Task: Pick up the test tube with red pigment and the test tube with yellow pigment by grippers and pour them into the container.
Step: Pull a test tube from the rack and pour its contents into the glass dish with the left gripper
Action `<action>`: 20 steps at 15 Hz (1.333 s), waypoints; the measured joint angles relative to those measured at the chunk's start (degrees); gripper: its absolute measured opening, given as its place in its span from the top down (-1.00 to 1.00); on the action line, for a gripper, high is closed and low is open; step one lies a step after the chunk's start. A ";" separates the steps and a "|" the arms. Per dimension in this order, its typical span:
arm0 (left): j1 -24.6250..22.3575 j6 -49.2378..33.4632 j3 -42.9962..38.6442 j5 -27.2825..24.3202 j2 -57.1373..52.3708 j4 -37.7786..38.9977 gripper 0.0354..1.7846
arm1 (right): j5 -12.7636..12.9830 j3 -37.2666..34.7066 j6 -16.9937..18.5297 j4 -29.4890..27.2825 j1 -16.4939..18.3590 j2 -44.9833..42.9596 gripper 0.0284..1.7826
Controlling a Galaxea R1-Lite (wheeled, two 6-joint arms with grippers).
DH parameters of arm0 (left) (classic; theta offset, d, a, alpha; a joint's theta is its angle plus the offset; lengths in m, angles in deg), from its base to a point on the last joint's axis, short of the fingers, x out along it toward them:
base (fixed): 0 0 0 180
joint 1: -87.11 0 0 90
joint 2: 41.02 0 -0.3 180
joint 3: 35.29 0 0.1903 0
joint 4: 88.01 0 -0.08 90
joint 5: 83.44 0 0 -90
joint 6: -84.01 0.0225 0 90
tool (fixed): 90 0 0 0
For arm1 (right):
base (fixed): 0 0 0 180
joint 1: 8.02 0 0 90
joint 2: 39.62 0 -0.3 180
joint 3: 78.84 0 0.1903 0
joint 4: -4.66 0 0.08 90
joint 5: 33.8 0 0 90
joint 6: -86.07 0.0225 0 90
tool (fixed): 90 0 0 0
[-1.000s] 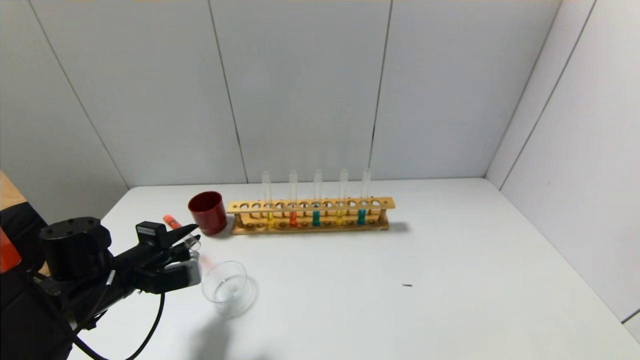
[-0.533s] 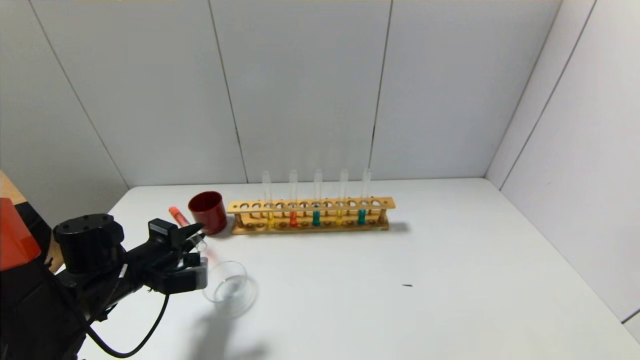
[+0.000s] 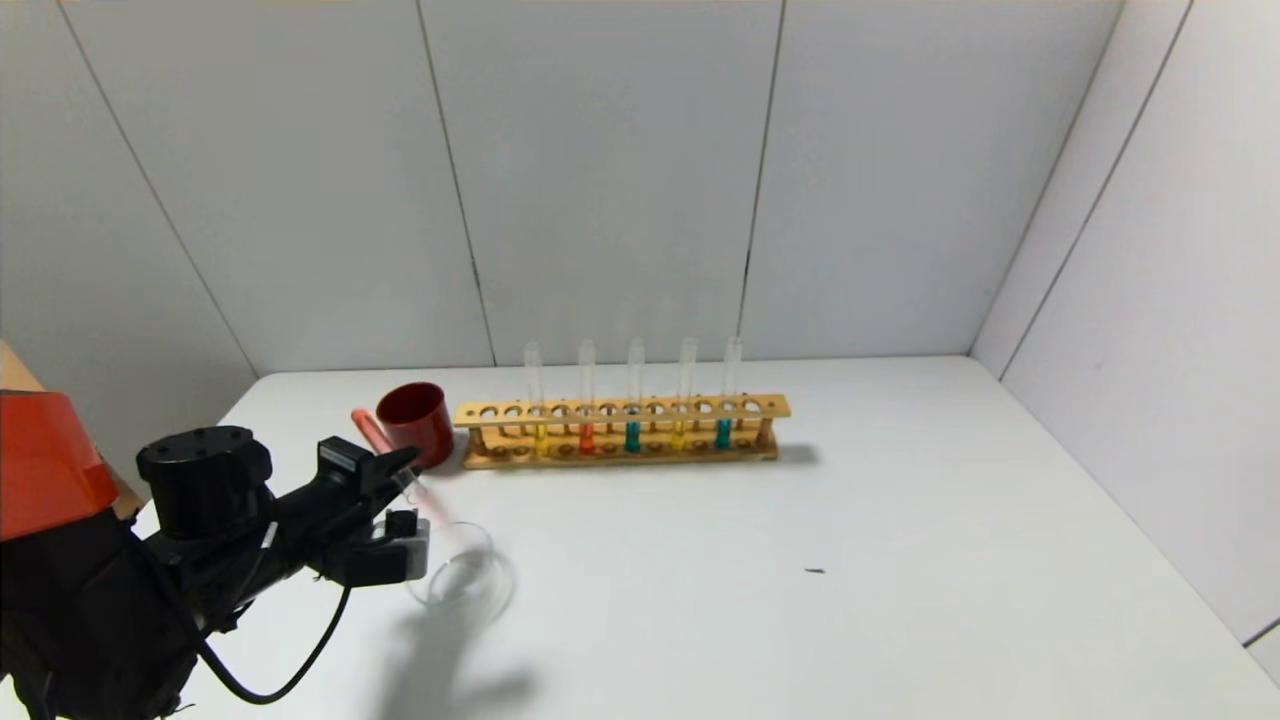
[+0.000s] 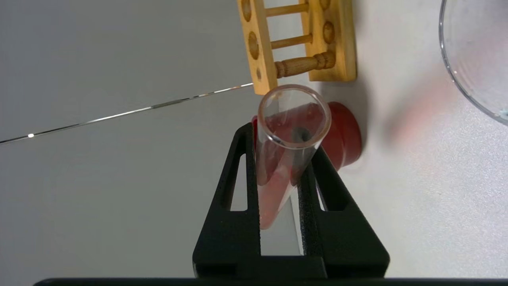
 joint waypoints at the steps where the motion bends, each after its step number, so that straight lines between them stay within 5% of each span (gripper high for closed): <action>1: 0.15 0.73 0.17 0.07 0.33 -0.13 0.67 | 0.00 0.00 -0.02 0.00 0.00 0.00 -0.96; 20: 0.28 13.01 4.28 -5.68 1.80 -0.35 0.67 | 0.02 0.00 -0.02 0.02 0.00 0.00 -0.96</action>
